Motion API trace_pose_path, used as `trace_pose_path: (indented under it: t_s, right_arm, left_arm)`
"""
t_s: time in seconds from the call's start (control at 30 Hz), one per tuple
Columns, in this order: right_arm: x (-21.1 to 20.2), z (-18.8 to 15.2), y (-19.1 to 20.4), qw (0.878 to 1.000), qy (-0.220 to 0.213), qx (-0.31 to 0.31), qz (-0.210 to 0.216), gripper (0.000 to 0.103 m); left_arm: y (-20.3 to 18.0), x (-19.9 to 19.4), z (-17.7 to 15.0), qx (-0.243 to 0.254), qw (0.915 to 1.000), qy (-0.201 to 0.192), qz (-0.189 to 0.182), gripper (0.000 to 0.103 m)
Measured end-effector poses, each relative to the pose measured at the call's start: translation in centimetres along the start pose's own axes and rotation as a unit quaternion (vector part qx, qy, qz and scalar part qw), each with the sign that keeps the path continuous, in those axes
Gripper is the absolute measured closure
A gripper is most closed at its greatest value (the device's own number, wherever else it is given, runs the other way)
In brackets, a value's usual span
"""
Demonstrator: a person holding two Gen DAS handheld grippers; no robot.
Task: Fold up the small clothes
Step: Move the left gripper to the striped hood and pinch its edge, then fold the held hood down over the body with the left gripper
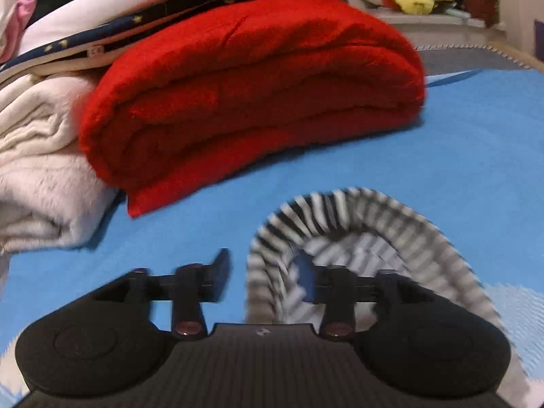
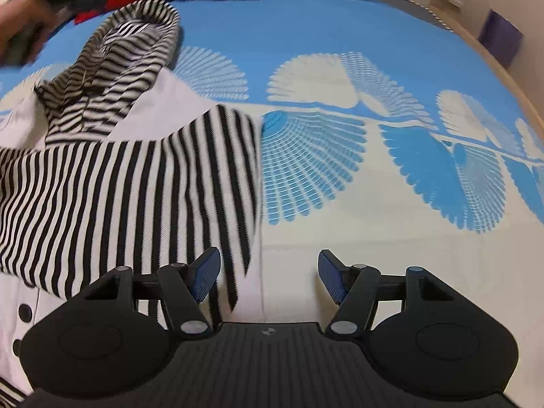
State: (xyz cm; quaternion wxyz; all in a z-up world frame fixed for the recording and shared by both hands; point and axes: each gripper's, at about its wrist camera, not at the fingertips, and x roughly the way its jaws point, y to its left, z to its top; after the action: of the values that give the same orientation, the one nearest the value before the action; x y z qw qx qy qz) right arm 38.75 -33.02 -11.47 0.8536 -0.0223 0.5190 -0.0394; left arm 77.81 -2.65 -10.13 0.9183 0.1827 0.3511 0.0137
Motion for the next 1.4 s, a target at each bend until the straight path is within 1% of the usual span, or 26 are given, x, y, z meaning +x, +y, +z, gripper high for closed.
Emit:
trace_pose_path:
  t_s: [0.1, 0.23, 0.27, 0.3, 0.33, 0.4, 0.5, 0.53, 0.6, 0.67, 0.73, 0.8, 0.87, 0.9, 0.93, 1.0, 1.03, 1.07, 1.1, 1.13, 1.17, 1.2, 1.23, 1.3, 1.33, 1.4]
  right_arm:
    - [0.6, 0.0, -0.1, 1.000, 0.005, -0.001, -0.008, 0.037]
    - [0.9, -0.2, 0.0, 1.000, 0.008, -0.009, -0.008, 0.037]
    - [1.0, -0.2, 0.1, 1.000, 0.008, -0.011, -0.007, 0.037]
    - [1.0, -0.1, 0.1, 1.000, 0.008, -0.011, -0.008, 0.037]
    - [1.0, -0.1, 0.1, 1.000, 0.008, -0.009, -0.009, 0.037]
    - [1.0, 0.3, 0.0, 1.000, 0.005, 0.001, -0.010, 0.037]
    - [0.3, 1.2, 0.0, 1.000, -0.008, 0.020, -0.005, 0.037]
    - [-0.1, 1.5, -0.2, 1.000, -0.015, 0.026, -0.003, 0.037]
    - [-1.3, 2.0, -0.5, 0.999, -0.035, 0.042, -0.001, 0.037]
    - [-2.1, 2.3, -1.0, 0.997, -0.049, 0.058, 0.001, 0.037]
    - [-3.0, 2.4, -1.4, 0.995, -0.065, 0.075, 0.009, 0.038]
    - [-3.7, 2.4, -1.9, 0.992, -0.080, 0.097, 0.018, 0.039]
    - [-4.4, 2.3, -2.6, 0.986, -0.102, 0.127, 0.030, 0.044]
    - [-4.6, 2.1, -2.9, 0.982, -0.113, 0.145, 0.039, 0.053]
    - [-4.7, 2.0, -3.1, 0.979, -0.117, 0.160, 0.048, 0.065]
    - [-4.8, 1.9, -3.6, 0.972, -0.117, 0.192, 0.070, 0.077]
    - [-4.9, 1.7, -3.7, 0.968, -0.120, 0.205, 0.082, 0.077]
    - [-4.9, 1.7, -3.7, 0.965, -0.120, 0.213, 0.094, 0.077]
    - [-4.8, 1.6, -3.6, 0.963, -0.116, 0.216, 0.109, 0.077]
    - [-4.7, 1.6, -3.3, 0.961, -0.112, 0.218, 0.124, 0.074]
    - [-4.4, 1.6, -3.1, 0.958, -0.104, 0.220, 0.150, 0.074]
    - [-4.0, 1.7, -2.8, 0.955, -0.094, 0.222, 0.171, 0.074]
    - [-3.7, 1.7, -2.4, 0.954, -0.086, 0.221, 0.183, 0.074]
    - [-3.0, 1.7, -1.3, 0.955, -0.071, 0.209, 0.199, 0.070]
    - [-2.6, 1.7, -0.8, 0.956, -0.064, 0.204, 0.202, 0.068]
    - [-1.7, 1.8, 0.1, 0.956, -0.046, 0.201, 0.208, 0.068]
  left_arm:
    - [-0.4, 3.8, 1.4, 0.037, 0.9989, 0.016, 0.023, 0.042]
    - [-0.6, 6.6, 2.4, 0.045, 0.9987, 0.023, -0.002, 0.043]
    - [-0.8, 7.0, 2.5, 0.051, 0.9984, 0.023, -0.009, 0.056]
    - [-0.9, 7.3, 2.5, 0.055, 0.9978, 0.029, -0.022, 0.093]
    - [-1.0, 7.3, 2.5, 0.055, 0.9968, 0.041, -0.040, 0.101]
    - [-1.0, 6.0, 2.4, 0.056, 0.9959, 0.031, -0.064, 0.102]
    - [-0.9, 1.2, 1.6, 0.075, 0.9929, -0.006, -0.092, 0.102]
    - [-0.8, -1.3, 0.9, 0.089, 0.9904, -0.022, -0.103, 0.102]
    - [-0.1, -6.5, -0.9, 0.083, 0.9870, -0.052, -0.127, 0.102]
    - [0.2, -13.1, -3.7, 0.092, 0.9818, -0.075, -0.148, 0.102]
    - [0.5, -20.2, -7.1, 0.077, 0.9789, -0.096, -0.164, 0.102]
    - [1.2, -27.2, -11.3, 0.038, 0.9738, -0.090, -0.205, 0.102]
    - [1.5, -32.9, -15.7, 0.013, 0.9689, -0.069, -0.237, 0.102]
    - [1.7, -35.5, -18.2, 0.015, 0.9634, -0.045, -0.264, 0.102]
    - [1.5, -37.2, -20.2, 0.019, 0.9603, -0.027, -0.277, 0.102]
    - [1.7, -38.8, -23.5, 0.025, 0.9571, 0.023, -0.288, 0.099]
    - [1.9, -38.6, -24.7, 0.025, 0.9568, 0.052, -0.285, 0.098]
    - [2.4, -38.1, -25.2, 0.011, 0.9599, 0.062, -0.273, 0.094]
    - [3.2, -37.4, -25.4, -0.023, 0.9632, 0.064, -0.260, 0.087]
    - [4.2, -36.5, -25.1, -0.070, 0.9622, 0.070, -0.254, 0.082]
    - [4.9, -35.7, -24.7, -0.111, 0.9586, 0.078, -0.250, 0.071]
    - [5.7, -34.8, -24.2, -0.158, 0.9538, 0.084, -0.241, 0.066]
    - [6.1, -34.1, -23.5, -0.202, 0.9481, 0.086, -0.230, 0.066]
    - [7.3, -31.9, -23.0, -0.282, 0.9279, 0.107, -0.219, 0.064]
    - [7.5, -30.8, -23.2, -0.312, 0.9170, 0.126, -0.214, 0.064]
    - [7.3, -28.8, -23.8, -0.338, 0.9043, 0.173, -0.195, 0.064]
